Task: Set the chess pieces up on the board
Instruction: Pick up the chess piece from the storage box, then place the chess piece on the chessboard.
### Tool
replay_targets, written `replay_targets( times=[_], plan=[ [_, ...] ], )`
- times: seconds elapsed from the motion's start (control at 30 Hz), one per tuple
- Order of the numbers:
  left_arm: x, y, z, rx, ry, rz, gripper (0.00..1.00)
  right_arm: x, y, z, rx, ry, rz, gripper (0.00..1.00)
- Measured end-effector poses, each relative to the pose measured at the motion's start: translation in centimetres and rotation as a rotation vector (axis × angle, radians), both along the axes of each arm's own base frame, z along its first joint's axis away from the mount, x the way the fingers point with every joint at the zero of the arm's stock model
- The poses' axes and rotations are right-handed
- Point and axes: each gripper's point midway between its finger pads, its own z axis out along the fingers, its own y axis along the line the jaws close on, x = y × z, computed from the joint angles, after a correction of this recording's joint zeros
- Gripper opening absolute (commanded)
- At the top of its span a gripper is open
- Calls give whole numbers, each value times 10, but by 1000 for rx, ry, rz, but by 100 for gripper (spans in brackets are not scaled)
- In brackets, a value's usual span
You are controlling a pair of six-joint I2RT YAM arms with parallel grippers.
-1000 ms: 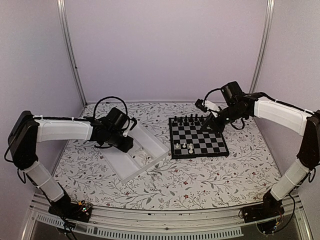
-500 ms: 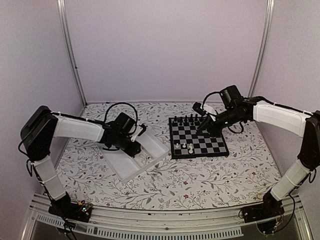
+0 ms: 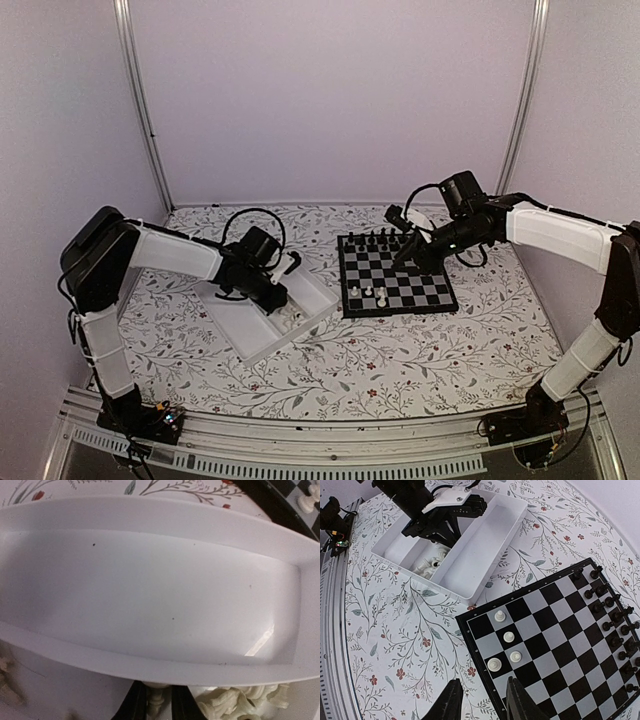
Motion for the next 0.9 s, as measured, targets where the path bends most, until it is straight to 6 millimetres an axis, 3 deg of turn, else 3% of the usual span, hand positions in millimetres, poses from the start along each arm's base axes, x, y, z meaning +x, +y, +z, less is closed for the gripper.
replay_targets(
  times=[0.27,0.37,0.53,0.6,0.77,0.9],
  plan=[
    [-15,4,3,13,43,-8,4,-2,2,1,11,8,10,34],
    [-23,8,16,13,47,-13,4,-5,6,2,30,30,32,34],
    [-30,-1,71,-94,-2,-45,6,-13,21,6,54,50,100,36],
    [-32,-14,94,-167,-8,-78,7,-25,33,11,61,41,163,42],
    [-40,-50,145,-354,30,-192,8,-59,64,25,53,-55,361,44],
    [-56,-70,176,-471,97,-291,8,-67,86,46,23,-200,445,44]
  ],
)
